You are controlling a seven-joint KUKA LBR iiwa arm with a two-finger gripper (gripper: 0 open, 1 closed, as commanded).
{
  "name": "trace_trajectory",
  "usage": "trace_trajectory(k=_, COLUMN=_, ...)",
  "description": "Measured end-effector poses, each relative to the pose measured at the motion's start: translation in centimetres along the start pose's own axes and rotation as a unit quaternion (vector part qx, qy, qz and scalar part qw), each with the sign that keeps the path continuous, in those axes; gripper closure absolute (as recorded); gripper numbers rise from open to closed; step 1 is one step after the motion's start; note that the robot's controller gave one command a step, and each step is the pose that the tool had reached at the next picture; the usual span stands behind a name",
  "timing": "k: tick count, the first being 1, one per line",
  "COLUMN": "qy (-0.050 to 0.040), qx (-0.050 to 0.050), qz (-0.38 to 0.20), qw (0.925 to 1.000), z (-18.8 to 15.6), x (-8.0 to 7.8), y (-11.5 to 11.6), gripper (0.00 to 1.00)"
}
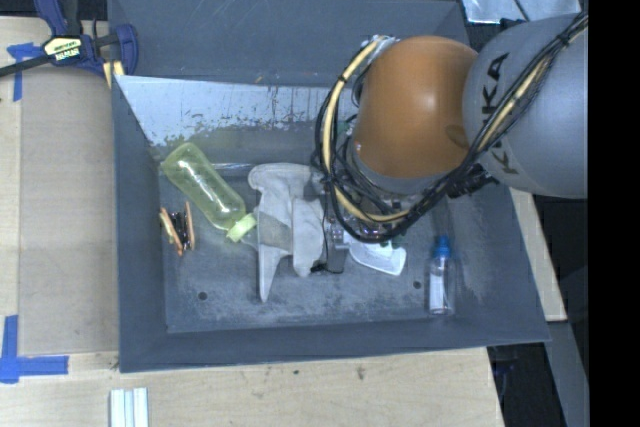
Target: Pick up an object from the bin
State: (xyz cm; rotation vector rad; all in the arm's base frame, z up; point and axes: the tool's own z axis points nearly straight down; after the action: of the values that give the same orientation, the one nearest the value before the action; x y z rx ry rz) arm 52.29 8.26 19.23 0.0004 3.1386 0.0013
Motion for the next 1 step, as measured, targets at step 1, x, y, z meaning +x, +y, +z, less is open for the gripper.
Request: trace_trajectory(k=1, qy=-0.0036, qx=-0.001, qz=-0.001, qw=1.0, z=5.12, x=-2.16, y=0.26, gripper=0.0)
